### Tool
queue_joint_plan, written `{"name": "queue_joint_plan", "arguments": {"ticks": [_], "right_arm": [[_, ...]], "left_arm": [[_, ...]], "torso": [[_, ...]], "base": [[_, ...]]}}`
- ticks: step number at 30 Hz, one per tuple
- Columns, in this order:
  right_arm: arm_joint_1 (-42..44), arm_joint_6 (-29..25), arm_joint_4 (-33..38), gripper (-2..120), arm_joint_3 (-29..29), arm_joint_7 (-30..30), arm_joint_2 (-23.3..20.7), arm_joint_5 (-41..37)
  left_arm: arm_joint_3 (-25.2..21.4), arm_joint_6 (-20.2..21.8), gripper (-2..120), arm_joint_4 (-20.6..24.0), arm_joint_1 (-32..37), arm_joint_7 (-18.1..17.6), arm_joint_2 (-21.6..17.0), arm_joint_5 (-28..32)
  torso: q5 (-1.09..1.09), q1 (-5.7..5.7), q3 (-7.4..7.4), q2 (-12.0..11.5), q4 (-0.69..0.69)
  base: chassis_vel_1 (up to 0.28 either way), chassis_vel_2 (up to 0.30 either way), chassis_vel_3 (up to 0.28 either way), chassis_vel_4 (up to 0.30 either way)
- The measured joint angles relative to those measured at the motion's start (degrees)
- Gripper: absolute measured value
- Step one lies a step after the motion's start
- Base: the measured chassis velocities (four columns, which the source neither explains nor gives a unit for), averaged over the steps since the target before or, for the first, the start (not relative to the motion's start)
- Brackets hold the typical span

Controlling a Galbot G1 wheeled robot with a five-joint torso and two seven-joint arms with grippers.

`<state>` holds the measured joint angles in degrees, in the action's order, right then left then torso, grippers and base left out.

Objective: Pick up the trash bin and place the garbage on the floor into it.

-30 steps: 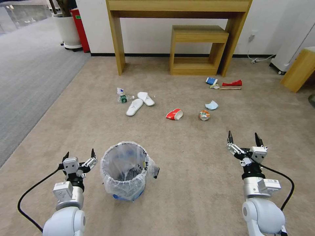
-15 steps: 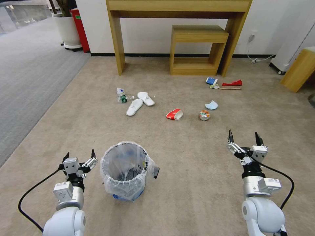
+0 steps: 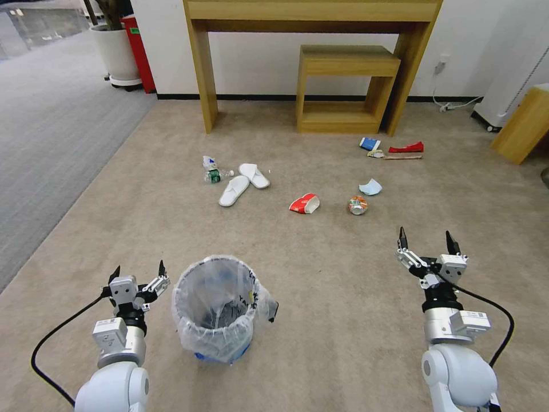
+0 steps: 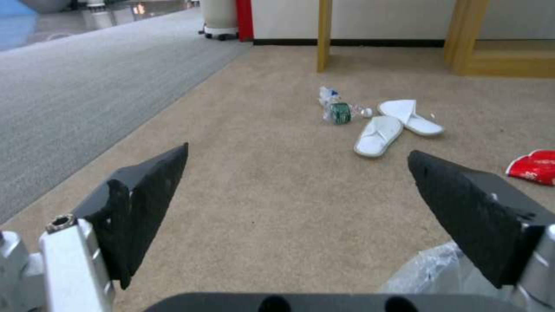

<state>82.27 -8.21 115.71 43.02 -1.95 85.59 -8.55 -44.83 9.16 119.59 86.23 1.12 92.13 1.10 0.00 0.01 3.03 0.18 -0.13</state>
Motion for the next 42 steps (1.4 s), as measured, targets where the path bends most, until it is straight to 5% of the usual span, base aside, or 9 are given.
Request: {"name": "queue_joint_plan", "arguments": {"ticks": [14,26,42], "right_arm": [[0.17,-0.65,0.22,100,0.1,-0.4,-0.92,-1.18],[0.69,-0.22,0.57,100,0.29,-1.33,-1.56,-1.9],[1.13,-0.24,0.33,100,0.8,-2.24,-0.46,-1.01]], "left_arm": [[0.75,0.99,100,-0.73,-1.04,-0.48,0.0,0.05],[8.65,3.91,100,-1.7,-0.89,-2.55,-0.98,3.59],[14.61,9.11,100,-6.45,-3.2,-9.59,-5.07,9.89]], "torso": [[0.0,0.0,-0.01,0.0,0.0],[0.01,0.0,-0.01,0.0,0.0],[0.0,0.0,-0.01,0.0,0.0]], "base": [[0.0,0.0,0.0,0.0],[0.0,0.0,0.0,0.0],[0.0,0.0,0.0,0.0]]}}
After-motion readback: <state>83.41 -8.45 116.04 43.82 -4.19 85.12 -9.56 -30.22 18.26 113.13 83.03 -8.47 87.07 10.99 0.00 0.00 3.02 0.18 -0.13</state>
